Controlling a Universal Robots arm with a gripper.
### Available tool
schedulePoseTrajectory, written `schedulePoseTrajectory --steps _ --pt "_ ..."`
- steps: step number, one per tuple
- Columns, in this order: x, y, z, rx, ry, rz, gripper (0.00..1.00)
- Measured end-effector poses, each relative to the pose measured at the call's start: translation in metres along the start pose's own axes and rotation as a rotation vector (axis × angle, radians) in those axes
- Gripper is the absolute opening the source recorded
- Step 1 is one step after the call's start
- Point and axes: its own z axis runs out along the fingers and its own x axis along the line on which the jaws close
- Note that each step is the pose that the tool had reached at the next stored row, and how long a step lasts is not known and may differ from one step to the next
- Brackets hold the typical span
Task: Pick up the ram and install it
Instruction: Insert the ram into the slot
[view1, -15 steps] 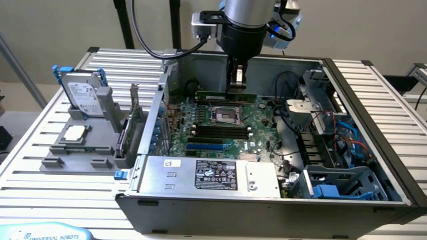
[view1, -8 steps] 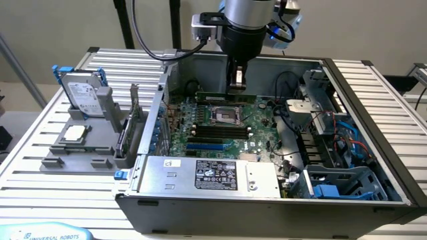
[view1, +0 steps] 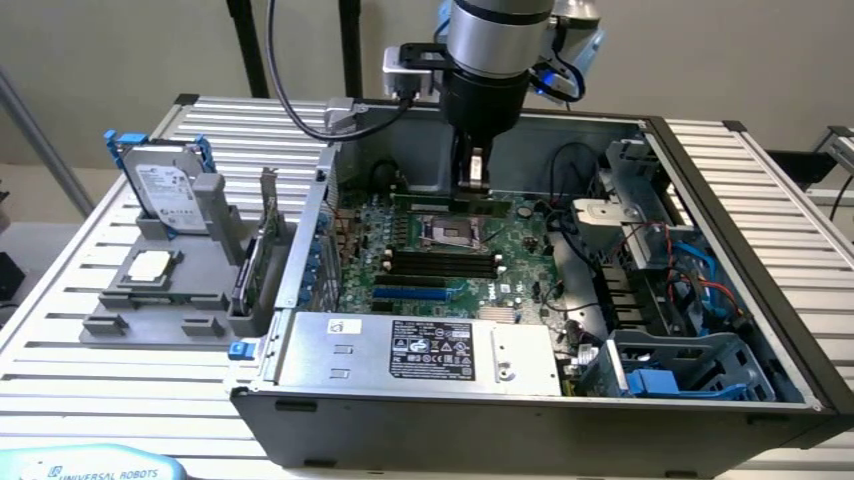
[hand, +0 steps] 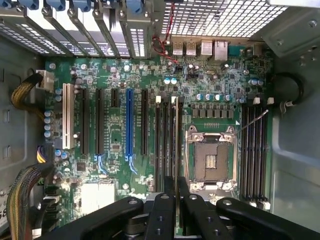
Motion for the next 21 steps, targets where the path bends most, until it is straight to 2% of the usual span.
schedulePoseTrajectory --steps 21 --pt "0.004 -0.0013 0.0380 0.0001 0.0000 0.001 0.13"
